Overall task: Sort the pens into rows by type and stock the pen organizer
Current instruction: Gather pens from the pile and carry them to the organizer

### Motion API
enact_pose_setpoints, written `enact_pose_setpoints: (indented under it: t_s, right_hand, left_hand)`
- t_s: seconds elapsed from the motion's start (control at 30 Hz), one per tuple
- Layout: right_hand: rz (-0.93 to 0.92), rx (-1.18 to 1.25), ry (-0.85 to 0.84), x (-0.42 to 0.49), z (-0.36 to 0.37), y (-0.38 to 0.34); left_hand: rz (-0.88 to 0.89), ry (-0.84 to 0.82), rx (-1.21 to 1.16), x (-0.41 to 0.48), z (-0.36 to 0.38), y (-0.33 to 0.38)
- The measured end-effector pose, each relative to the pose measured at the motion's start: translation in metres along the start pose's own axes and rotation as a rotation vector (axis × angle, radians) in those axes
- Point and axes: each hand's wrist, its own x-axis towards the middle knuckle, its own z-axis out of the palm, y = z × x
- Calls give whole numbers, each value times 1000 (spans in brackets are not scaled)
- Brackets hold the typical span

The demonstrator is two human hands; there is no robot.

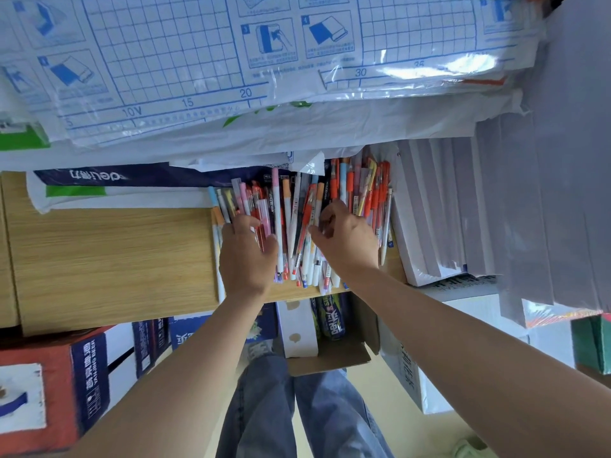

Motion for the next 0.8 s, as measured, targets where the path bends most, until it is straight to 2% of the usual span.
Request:
enact_pose_setpoints:
  t_s: [0.17,0.3,0.5,0.63,0.73,0.8]
  right_hand:
    - [96,-41,-9,-2,3,-7]
    - [228,140,-69,6,2,-8]
    - [187,327,55,7,-6,-5]
    - [106,446,-92,11,-8,-9]
    - [56,369,-142,12,-2,-11]
    - [72,298,-93,10,0,-7]
  left_hand:
    - [-20,-48,-48,0,4,-3]
    - [-2,-22,-53,0,0,-1]
    - [210,-39,41,4,-1,13]
    - [213,-8,118,16,-1,23]
    - [194,-11,192,21,-1,25]
    - [172,-6,231,21,-3,25]
